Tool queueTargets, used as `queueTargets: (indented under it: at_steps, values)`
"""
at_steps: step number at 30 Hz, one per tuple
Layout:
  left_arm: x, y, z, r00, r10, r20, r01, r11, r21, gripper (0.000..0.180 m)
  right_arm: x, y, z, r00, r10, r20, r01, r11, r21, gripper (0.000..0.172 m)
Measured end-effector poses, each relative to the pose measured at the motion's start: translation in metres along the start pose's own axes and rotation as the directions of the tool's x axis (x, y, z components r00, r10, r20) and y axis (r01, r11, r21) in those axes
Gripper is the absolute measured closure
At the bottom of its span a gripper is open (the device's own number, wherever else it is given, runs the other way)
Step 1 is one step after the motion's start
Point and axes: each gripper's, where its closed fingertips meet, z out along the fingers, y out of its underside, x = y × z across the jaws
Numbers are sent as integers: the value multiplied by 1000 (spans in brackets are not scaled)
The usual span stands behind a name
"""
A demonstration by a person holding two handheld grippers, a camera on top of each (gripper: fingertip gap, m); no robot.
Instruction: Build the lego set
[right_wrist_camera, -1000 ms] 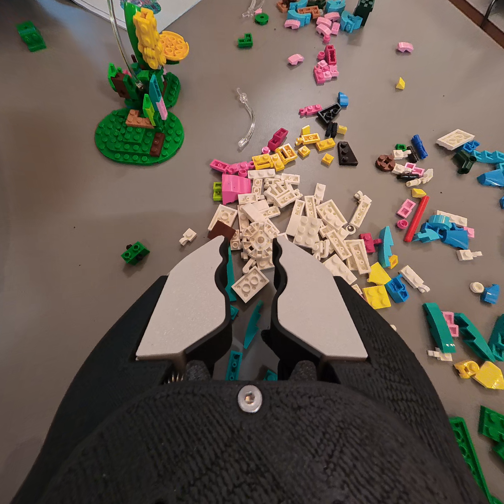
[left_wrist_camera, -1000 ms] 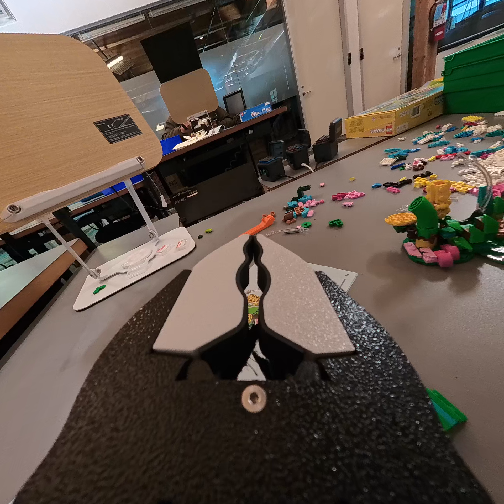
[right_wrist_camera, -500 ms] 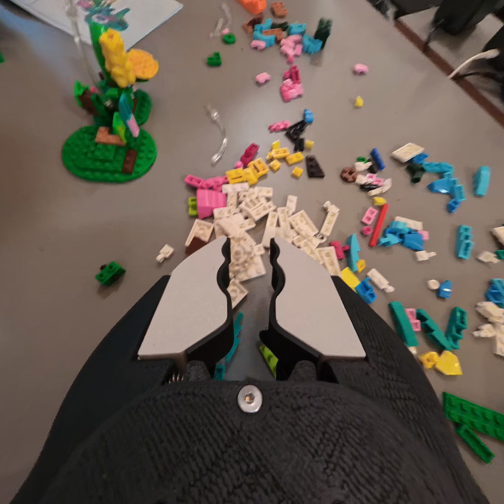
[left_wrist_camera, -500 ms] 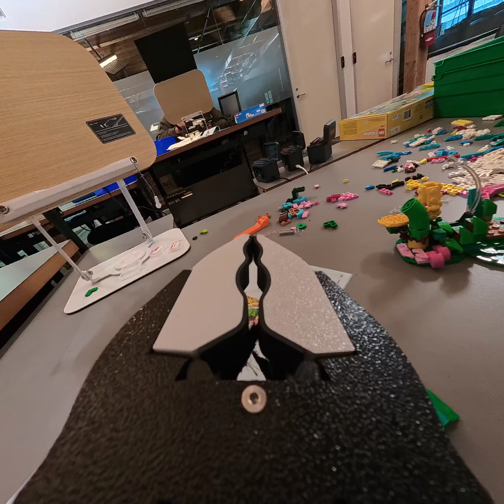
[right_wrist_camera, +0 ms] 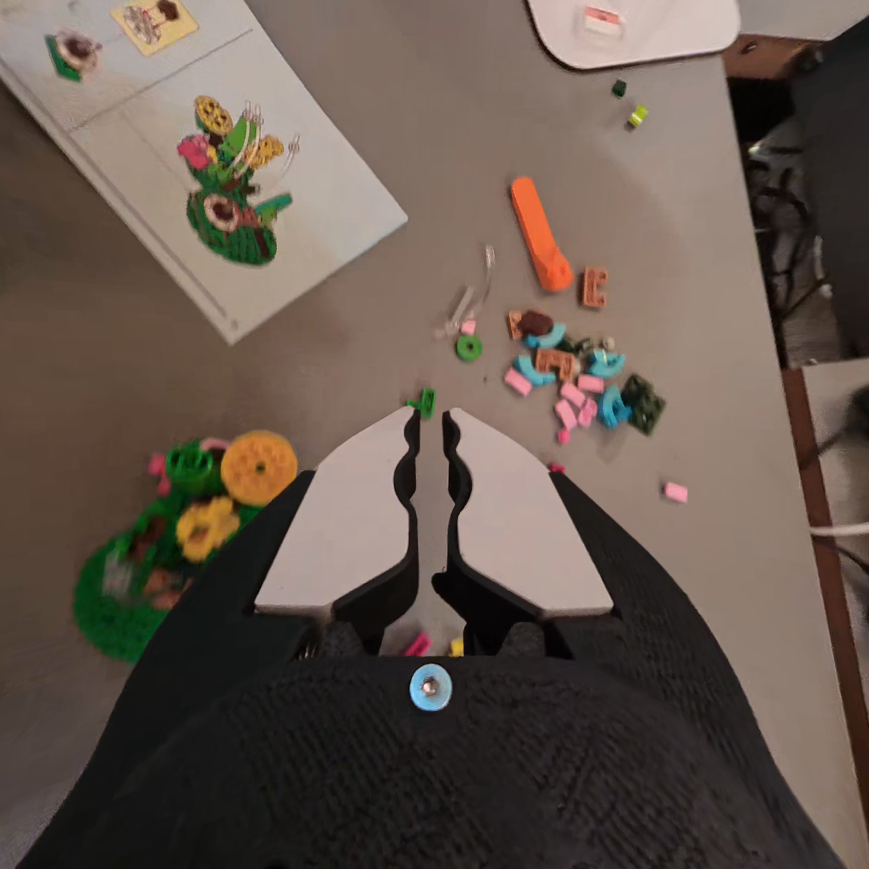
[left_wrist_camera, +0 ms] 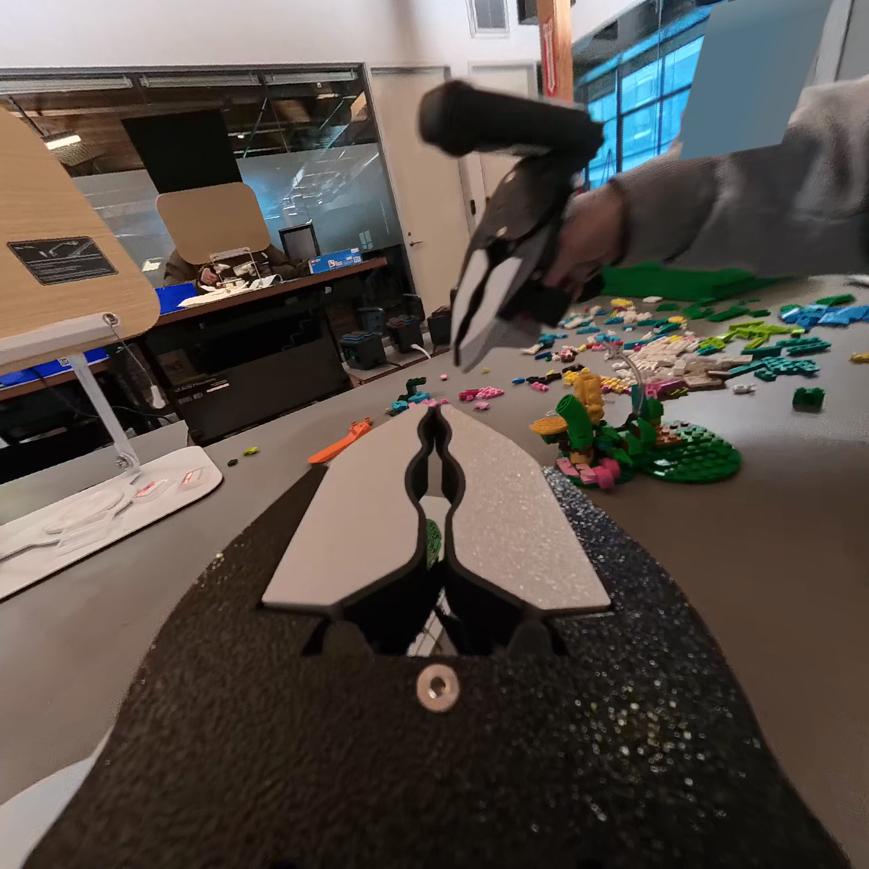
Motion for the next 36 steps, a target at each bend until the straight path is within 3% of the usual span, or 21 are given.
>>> queueTargets:
  at_steps: [1,4,9,14,26,31,33,36]
  values:
    - [-1,-2,-2,1000,-15,3,15,1000,11,180,2,-10,11,1000,23,21,-23,999,-23,166]
    - [-2,-5,-7,998,-56,-8,57,998,35,180,10,-30,42,983,166,77,-157,981,-116,167]
    - [2,-9,-10,993,-106,-57,110,992,58,180,10,-42,77,896,411,170,-345,884,-315,167]
    - [4,-9,-10,990,-117,-74,121,991,53,180,20,-29,92,927,364,86,-295,852,-432,165]
    - [3,-10,-11,985,-147,-85,152,986,63,180,17,-12,99,963,265,46,-203,829,-521,166]
    - [4,-10,-11,986,-144,-87,150,987,64,180,15,-18,98,964,256,70,-194,859,-473,170]
    - [2,-11,-12,984,-155,-84,161,984,73,180,6,-39,93,965,213,153,-150,928,-340,170]
    - [-3,-14,-15,979,-193,-71,199,975,97,180,-21,-84,66,967,29,253,-24,999,-21,170]
